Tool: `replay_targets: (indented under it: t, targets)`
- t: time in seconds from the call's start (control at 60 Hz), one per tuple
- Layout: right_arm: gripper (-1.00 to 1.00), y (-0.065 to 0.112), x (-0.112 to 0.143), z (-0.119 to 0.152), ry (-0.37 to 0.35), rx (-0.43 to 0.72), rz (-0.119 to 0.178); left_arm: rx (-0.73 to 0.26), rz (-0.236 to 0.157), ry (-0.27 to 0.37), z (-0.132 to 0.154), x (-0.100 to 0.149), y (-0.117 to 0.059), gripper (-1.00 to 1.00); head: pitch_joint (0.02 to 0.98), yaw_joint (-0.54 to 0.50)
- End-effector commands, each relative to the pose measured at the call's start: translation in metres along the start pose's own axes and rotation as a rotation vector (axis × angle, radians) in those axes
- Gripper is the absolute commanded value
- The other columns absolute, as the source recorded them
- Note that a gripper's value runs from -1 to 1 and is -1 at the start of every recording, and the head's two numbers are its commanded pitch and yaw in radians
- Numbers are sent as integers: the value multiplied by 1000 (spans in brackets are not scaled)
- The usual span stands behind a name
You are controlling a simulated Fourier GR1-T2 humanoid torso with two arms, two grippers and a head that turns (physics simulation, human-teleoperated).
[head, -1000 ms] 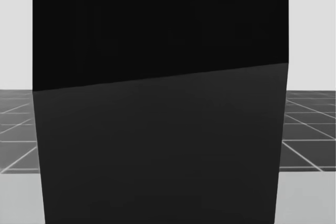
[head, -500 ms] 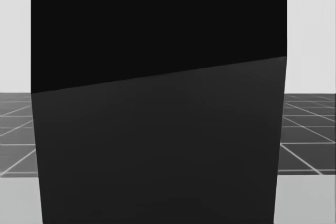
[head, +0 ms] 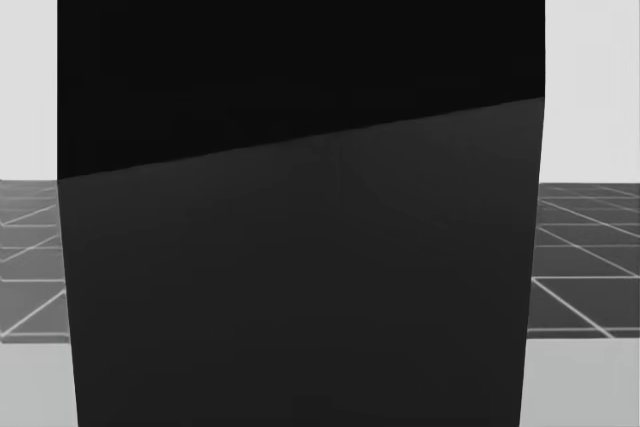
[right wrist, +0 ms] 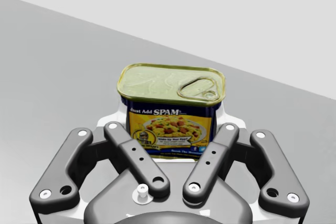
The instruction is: Reach around the screen and pick up the object behind it.
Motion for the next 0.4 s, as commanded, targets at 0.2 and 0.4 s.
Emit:
replay_targets:
  t: [0.2, 0.4]
  targets:
    - [1000, -43, 102, -19, -322, -438, 112, 4, -3, -6, 1, 4, -1, -1000, 146, -27]
    - [1000, -32, 165, -6, -563, -546, 96, 1, -1, -12, 0, 5, -2, -1000, 147, -30]
